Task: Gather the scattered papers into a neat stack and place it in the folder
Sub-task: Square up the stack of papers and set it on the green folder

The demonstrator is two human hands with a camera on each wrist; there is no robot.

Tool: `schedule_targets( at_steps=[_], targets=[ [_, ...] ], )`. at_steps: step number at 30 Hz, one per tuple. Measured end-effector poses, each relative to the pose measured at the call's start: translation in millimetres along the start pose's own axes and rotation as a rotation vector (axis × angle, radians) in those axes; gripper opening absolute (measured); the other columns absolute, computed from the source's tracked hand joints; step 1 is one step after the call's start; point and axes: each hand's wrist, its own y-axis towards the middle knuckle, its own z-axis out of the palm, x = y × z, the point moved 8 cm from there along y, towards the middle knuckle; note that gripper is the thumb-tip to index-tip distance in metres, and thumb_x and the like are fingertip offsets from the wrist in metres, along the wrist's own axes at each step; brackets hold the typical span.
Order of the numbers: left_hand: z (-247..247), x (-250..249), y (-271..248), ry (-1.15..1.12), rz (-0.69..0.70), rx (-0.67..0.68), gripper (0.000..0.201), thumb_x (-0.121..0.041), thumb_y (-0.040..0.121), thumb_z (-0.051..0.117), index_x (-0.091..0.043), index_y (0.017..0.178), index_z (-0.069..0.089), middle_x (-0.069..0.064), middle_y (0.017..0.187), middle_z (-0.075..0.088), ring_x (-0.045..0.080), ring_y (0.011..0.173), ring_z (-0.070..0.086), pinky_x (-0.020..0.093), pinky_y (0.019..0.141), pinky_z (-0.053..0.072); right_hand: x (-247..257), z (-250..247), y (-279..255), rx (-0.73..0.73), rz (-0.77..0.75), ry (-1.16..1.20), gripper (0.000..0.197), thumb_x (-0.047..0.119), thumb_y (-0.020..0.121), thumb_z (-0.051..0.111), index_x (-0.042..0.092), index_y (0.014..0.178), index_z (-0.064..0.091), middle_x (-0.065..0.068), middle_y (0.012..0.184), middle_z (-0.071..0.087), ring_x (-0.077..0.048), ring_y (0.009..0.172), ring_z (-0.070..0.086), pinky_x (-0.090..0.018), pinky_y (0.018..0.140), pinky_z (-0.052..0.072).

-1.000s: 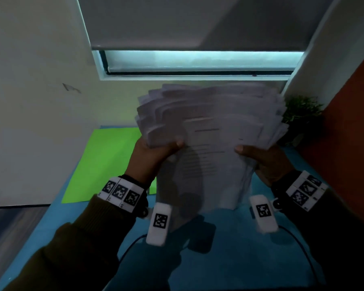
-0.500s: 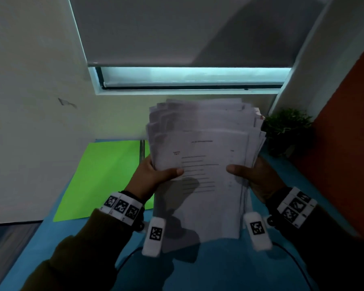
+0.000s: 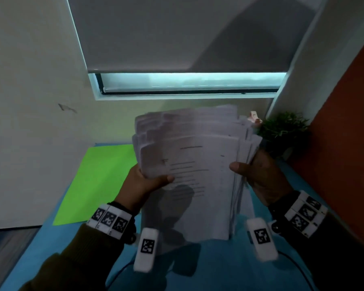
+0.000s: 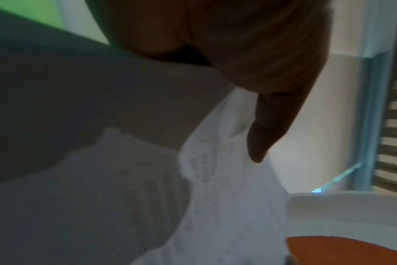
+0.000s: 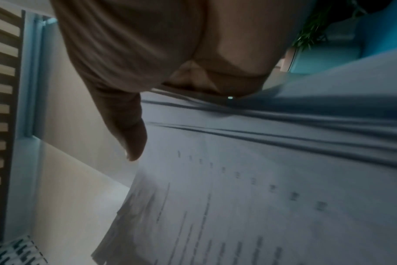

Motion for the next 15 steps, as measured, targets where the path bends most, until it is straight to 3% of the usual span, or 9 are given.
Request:
schedule_targets(
  at_steps=[3, 6, 8, 10, 12, 15],
  targets=[
    [-3, 17, -4, 0.006, -0.066, -0.014, 0.062, -0.025, 0.043, 0.09, -0.006, 0.1, 0.074, 0.011, 0.101, 0.078, 0.03, 0.095, 0.073, 0.039, 0.083, 0.059, -2, -2, -3, 0.018, 0.005, -0.015, 0.072, 0.044, 0.043, 0.093, 0.032, 0.11, 0.07, 0.003, 0.114, 0.071, -0.02, 0.111, 0.065, -0.033, 0.092, 0.053],
    [2, 15, -4, -0.023, -0.072, 0.003, 0.052, -0.019, 0.045, 0.09, -0.009, 0.095, 0.077, 0.011, 0.098, 0.078, 0.027, 0.09, 0.075, 0.034, 0.075, 0.059, 21, -5, -2, -0.031, -0.027, -0.063, 0.063, 0.058, 0.036, 0.091, 0.042, 0.095, 0.074, 0.013, 0.102, 0.074, -0.007, 0.099, 0.069, -0.031, 0.092, 0.054],
    [6, 12, -6, -0.05, -0.06, 0.029, 0.043, -0.011, 0.049, 0.089, -0.013, 0.09, 0.079, 0.011, 0.097, 0.078, 0.024, 0.086, 0.075, 0.03, 0.071, 0.059, 55, -6, 2, -0.054, -0.114, -0.195, 0.076, 0.069, 0.048, 0.081, 0.036, 0.116, 0.066, 0.009, 0.12, 0.067, -0.01, 0.114, 0.061, -0.035, 0.102, 0.048],
    [7, 12, -7, -0.077, -0.059, 0.036, 0.046, -0.014, 0.048, 0.089, -0.01, 0.092, 0.078, 0.013, 0.096, 0.078, 0.025, 0.084, 0.075, 0.031, 0.071, 0.059, 97, -1, 5, -0.05, -0.246, -0.421, 0.094, 0.075, 0.062, 0.067, 0.026, 0.139, 0.041, 0.001, 0.142, 0.048, -0.014, 0.13, 0.047, -0.033, 0.106, 0.042],
    [7, 13, -7, -0.089, -0.061, 0.039, 0.052, -0.016, 0.047, 0.088, -0.007, 0.096, 0.076, 0.014, 0.097, 0.078, 0.026, 0.085, 0.075, 0.033, 0.073, 0.058, 137, 11, 4, -0.08, -0.397, -0.746, 0.095, 0.075, 0.073, 0.056, 0.021, 0.147, 0.03, 0.002, 0.153, 0.032, -0.009, 0.139, 0.033, -0.03, 0.114, 0.031],
    [9, 10, -7, -0.069, -0.019, 0.064, 0.062, -0.014, 0.049, 0.088, -0.004, 0.108, 0.071, 0.013, 0.104, 0.077, 0.025, 0.092, 0.074, 0.032, 0.075, 0.059, 165, 66, -7, 0.019, -0.611, -1.224, 0.089, 0.066, 0.083, 0.046, 0.013, 0.15, 0.024, 0.004, 0.155, 0.018, -0.003, 0.142, 0.012, -0.015, 0.118, 0.007]
  ],
)
